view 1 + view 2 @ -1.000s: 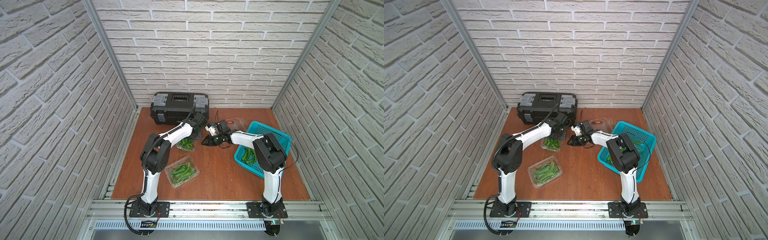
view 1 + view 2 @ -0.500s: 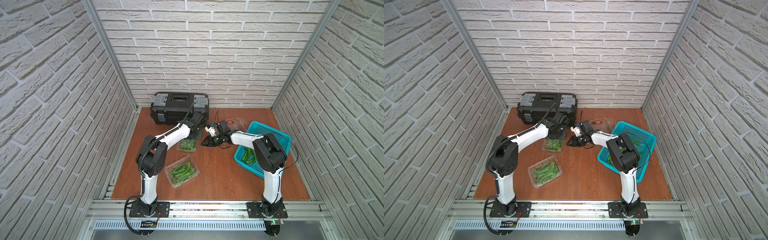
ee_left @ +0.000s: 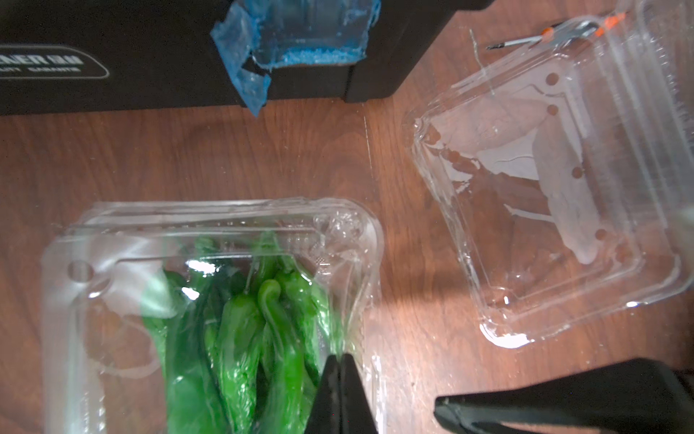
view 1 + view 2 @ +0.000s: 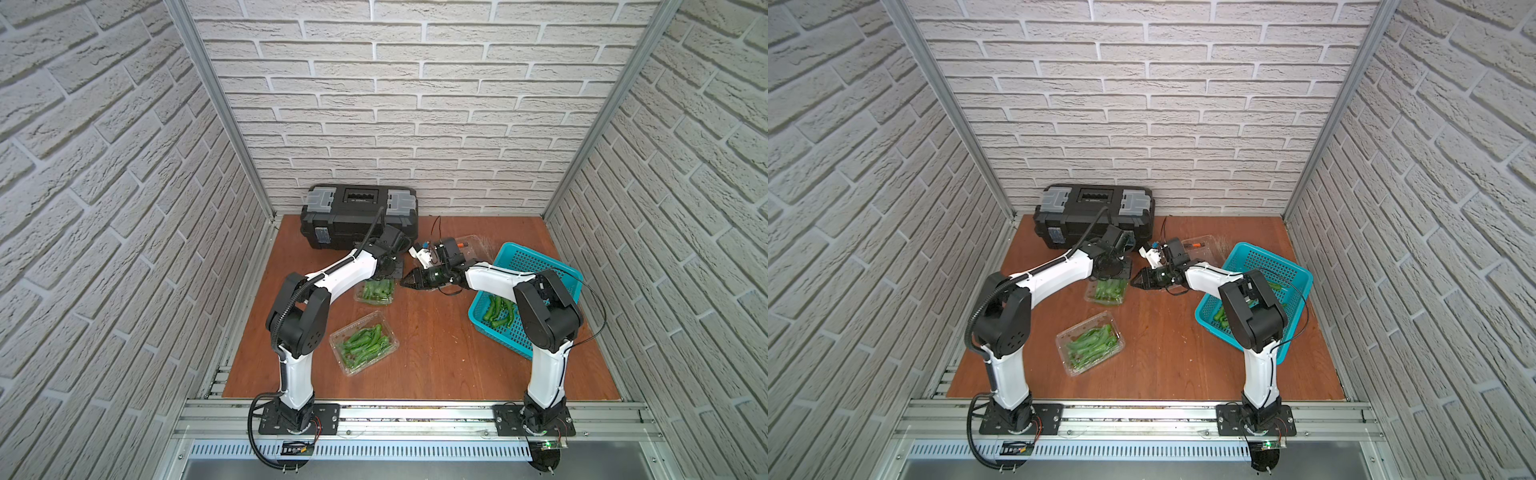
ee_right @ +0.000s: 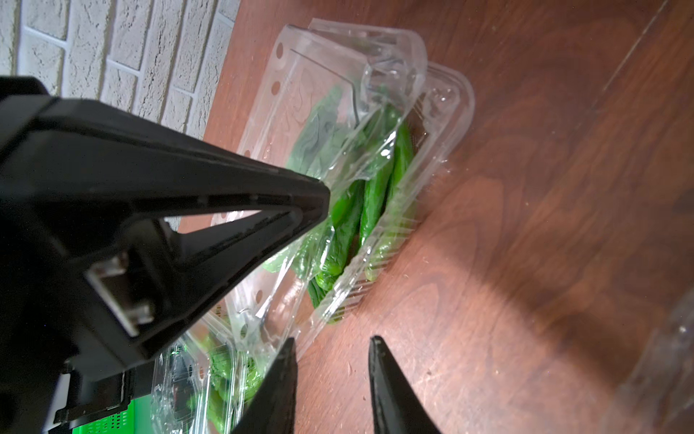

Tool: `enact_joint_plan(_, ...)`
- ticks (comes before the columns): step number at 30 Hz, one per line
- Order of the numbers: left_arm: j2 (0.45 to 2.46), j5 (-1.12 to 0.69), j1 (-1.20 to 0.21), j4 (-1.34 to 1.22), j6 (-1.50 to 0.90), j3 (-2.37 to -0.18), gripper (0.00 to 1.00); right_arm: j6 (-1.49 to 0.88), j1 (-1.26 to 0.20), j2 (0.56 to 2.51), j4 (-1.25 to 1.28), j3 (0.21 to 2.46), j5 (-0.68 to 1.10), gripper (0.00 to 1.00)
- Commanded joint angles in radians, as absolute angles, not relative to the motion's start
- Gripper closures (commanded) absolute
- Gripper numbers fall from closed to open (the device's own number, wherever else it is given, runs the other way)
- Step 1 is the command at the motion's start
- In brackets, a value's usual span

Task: Take small green peppers out of containers
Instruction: Open the packing box at the center of the board.

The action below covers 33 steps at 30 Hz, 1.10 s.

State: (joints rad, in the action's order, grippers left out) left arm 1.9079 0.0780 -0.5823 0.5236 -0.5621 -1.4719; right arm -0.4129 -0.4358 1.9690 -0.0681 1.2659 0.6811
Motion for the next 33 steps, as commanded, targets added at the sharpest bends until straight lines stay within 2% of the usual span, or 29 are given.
enact_joint_plan(1,1.882,0.053,-0.574,0.488,-0.569,-1.462,1.0,-0.423,-0.439,1.951,-0.026,1.286,0.702,0.66)
enact_joint_plan(19,1.861,-0.009,-0.572,0.442,-0.552,-1.44,1.0,-0.491,-0.442,2.083,-0.02,1.357,0.605,0.67)
enact_joint_plan(26,1.81,-0.077,-0.546,0.29,-0.597,-1.338,1.0,-0.467,-0.451,2.088,-0.111,1.36,0.507,0.67)
enact_joint_plan(33,1.73,-0.223,-0.477,0.006,-0.71,-1.175,1.0,-0.431,-0.453,2.086,-0.235,1.399,0.376,0.68)
